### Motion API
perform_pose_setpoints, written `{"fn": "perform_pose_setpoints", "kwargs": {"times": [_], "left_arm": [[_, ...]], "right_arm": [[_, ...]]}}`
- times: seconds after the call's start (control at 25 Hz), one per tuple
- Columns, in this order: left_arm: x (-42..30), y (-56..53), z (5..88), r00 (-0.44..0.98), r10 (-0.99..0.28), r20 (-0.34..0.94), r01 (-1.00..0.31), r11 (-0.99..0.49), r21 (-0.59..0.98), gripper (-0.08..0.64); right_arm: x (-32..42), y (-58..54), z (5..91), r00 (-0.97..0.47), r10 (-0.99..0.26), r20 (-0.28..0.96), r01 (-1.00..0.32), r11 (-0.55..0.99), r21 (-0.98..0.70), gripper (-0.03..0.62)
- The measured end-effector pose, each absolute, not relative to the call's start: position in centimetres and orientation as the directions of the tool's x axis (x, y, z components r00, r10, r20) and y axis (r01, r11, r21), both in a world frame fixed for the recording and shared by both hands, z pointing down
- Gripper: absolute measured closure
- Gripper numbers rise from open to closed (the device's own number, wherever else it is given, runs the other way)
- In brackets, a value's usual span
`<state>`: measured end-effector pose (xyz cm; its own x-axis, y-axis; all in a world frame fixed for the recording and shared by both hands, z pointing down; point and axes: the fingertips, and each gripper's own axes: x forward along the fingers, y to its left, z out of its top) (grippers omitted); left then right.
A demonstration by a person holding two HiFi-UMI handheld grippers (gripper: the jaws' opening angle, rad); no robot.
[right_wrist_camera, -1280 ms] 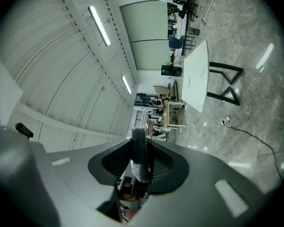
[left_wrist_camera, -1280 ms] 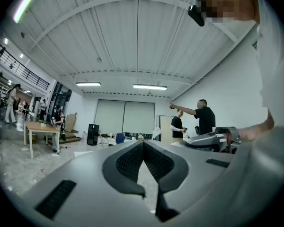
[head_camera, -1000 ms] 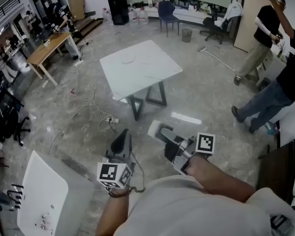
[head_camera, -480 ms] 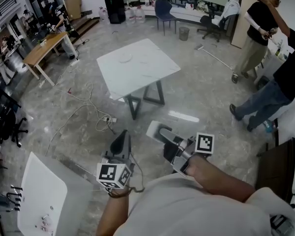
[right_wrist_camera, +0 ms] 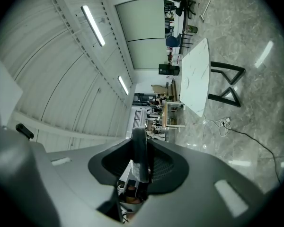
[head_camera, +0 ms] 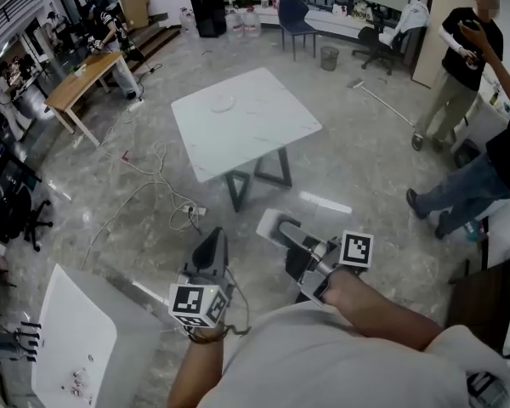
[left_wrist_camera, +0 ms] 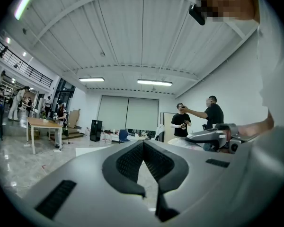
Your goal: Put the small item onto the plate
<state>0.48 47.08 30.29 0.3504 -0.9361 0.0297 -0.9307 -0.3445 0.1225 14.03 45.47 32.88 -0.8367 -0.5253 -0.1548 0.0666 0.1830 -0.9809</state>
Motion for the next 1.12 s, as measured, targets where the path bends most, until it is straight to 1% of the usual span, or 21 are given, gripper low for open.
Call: {"fn": "perform_pose_setpoints", "kwargs": {"times": [0.4, 0.6, 0.88, 1.12], "left_arm": [[4.2, 32.7, 31.7, 0.296, -0.954, 0.040, -0.949, -0.288, 0.127, 0.554], [5.8, 26.9, 32.1, 0.257, -0.965, 0.048, -0.960, -0.249, 0.131, 0.554], [5.9, 21.3, 32.9, 0.226, -0.971, 0.079, -0.969, -0.216, 0.120, 0.554], [3.9, 16.1, 34.3, 0.225, -0.970, 0.095, -0.969, -0.212, 0.127, 0.554]], "right_arm": [[18.5, 30.4, 34.6, -0.859, -0.493, -0.139, 0.073, 0.150, -0.986, 0.499], [20.4, 24.4, 35.0, -0.881, -0.457, -0.123, 0.073, 0.125, -0.989, 0.500], [21.5, 18.0, 36.2, -0.893, -0.435, -0.115, 0.077, 0.105, -0.992, 0.499], [19.8, 13.0, 37.4, -0.895, -0.435, -0.102, 0.071, 0.085, -0.994, 0.499]]}}
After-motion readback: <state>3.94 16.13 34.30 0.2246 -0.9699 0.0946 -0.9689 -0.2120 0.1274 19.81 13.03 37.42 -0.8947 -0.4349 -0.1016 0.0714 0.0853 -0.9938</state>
